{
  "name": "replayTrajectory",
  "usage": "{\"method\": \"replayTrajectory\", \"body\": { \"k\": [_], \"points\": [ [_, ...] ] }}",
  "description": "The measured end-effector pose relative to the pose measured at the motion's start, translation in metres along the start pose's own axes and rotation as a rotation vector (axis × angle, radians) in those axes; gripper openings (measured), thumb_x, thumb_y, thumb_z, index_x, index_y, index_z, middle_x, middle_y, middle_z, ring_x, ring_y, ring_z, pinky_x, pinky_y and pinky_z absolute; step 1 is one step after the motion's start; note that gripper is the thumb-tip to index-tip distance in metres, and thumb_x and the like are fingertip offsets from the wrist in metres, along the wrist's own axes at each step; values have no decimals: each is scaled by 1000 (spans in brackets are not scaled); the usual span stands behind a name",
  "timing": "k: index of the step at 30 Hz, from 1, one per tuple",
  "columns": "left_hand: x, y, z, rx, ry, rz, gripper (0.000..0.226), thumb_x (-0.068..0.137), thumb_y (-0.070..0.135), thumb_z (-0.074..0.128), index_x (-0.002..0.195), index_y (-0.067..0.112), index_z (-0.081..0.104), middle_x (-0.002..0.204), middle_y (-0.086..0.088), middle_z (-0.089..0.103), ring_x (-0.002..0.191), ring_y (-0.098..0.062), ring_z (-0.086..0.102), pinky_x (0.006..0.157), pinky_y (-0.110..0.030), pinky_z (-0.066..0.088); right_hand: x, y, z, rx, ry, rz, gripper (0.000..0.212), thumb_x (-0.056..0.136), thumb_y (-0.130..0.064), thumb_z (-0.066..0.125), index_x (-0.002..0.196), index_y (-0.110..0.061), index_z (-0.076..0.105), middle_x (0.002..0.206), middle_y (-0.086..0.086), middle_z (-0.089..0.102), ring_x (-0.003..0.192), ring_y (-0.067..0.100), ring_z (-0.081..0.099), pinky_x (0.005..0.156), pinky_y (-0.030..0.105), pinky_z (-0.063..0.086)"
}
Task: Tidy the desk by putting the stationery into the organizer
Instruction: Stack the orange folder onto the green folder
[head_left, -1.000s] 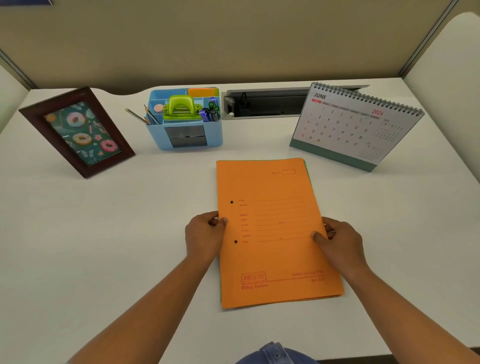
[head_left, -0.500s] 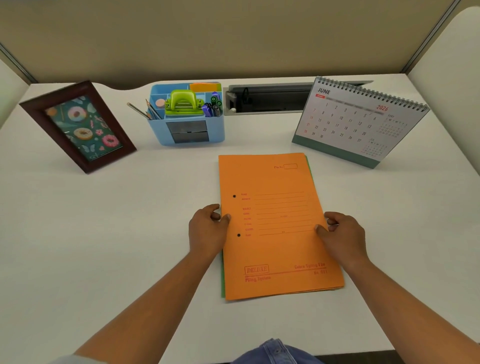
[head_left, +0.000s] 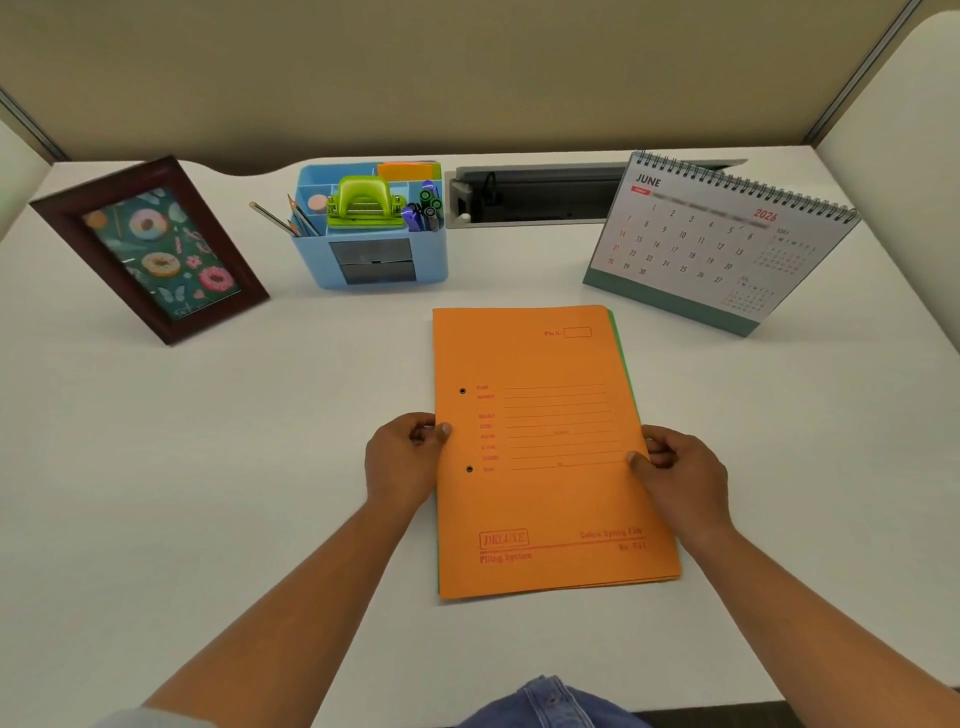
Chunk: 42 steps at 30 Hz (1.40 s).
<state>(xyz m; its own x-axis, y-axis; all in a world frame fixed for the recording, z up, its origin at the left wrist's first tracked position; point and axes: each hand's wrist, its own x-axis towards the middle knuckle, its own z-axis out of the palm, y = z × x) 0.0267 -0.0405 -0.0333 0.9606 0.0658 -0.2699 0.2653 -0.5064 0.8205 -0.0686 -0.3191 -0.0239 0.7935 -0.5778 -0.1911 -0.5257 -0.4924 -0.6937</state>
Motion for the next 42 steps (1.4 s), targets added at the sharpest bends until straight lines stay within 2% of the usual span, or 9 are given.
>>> {"method": "replayTrajectory", "body": {
  "k": [2,6,13,24,29,33,39,42],
  "points": [
    [0,-5,-2,-47,-39,15,18,94,26,63,107,19,72,84,10,72,73,-10,69,76,-31,57,0,3,0,7,-10,-11,38,85,-18,71,122,-19,65,100,-1,62,84,10,58,80,22,42],
    [-3,-13,-8,-66,-77,97,19,98,22,56,110,24,72,87,17,71,75,-2,70,72,-21,56,0,9,4,0,-33,-50,45,84,-21,73,128,-20,61,103,-2,58,87,10,57,81,22,42],
    [-3,-14,-6,-94,-44,85,17,96,22,60,108,24,72,86,14,72,74,-2,70,67,-12,53,-1,10,3,-19,-18,-80,45,85,-19,72,129,-19,61,102,-1,57,85,9,56,81,23,42],
    [-1,-18,-1,-99,-9,79,19,96,24,61,107,16,74,90,5,73,79,-12,70,74,-28,59,-9,6,6,-60,-16,-99,50,90,-21,66,138,-13,53,105,-1,50,92,12,53,85,21,39],
    [1,-20,-1,-61,-11,87,18,95,28,62,102,17,75,85,7,73,73,-9,70,76,-37,60,-8,7,5,-100,-39,-114,51,91,-23,65,139,-13,51,104,-1,49,92,12,52,85,21,38],
    [1,-17,-1,-64,-5,62,13,93,29,65,90,20,74,79,7,73,66,-8,69,74,-39,60,-10,6,5,-127,-39,-114,52,92,-24,62,141,-13,49,103,0,47,91,13,50,82,20,36],
    [2,-13,-3,-119,1,15,8,91,28,68,88,22,73,76,6,73,65,-12,70,74,-42,61,-10,4,7,-145,-40,-92,53,92,-26,62,141,-12,48,107,-1,46,95,12,50,86,22,38],
    [1,-13,-3,-114,-6,38,12,93,31,63,88,24,72,77,7,73,69,-12,70,74,-43,60,-7,3,6,-175,-13,-105,50,90,-28,64,136,-12,53,113,3,51,102,18,53,89,27,42]
  ]
}}
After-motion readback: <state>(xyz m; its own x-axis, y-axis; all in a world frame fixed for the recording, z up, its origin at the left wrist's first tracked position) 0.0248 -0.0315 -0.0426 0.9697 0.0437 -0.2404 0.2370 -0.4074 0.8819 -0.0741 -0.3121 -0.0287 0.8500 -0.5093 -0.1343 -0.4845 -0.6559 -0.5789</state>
